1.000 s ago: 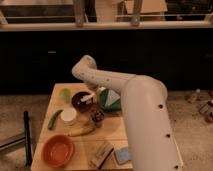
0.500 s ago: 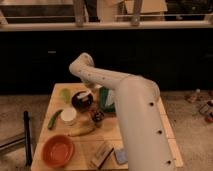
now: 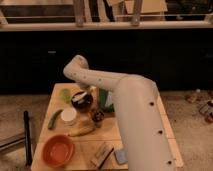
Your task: Wipe purple bowl with brush
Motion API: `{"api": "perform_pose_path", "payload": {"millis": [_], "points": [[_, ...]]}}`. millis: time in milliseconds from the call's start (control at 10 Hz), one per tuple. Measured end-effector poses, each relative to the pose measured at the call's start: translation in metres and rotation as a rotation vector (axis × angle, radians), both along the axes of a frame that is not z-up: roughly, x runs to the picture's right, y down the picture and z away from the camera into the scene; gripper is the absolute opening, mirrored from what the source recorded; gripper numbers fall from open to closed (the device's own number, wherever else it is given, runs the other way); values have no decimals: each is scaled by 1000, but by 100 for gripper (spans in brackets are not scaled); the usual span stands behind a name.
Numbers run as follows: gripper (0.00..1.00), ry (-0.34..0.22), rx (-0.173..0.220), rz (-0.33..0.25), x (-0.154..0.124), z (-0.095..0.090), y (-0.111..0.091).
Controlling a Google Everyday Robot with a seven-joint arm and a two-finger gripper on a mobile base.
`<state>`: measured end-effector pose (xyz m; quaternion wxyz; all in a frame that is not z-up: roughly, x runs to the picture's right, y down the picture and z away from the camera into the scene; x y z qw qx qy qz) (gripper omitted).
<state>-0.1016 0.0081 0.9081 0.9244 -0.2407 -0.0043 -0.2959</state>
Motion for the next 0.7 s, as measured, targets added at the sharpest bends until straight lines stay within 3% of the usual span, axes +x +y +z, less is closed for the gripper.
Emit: {"api": "perform_pose_path", "payload": {"millis": [300,700], "points": [[2,-17,-12,-46,3,-10,21],[2,15,-32,-24,31,-8,30]]}}
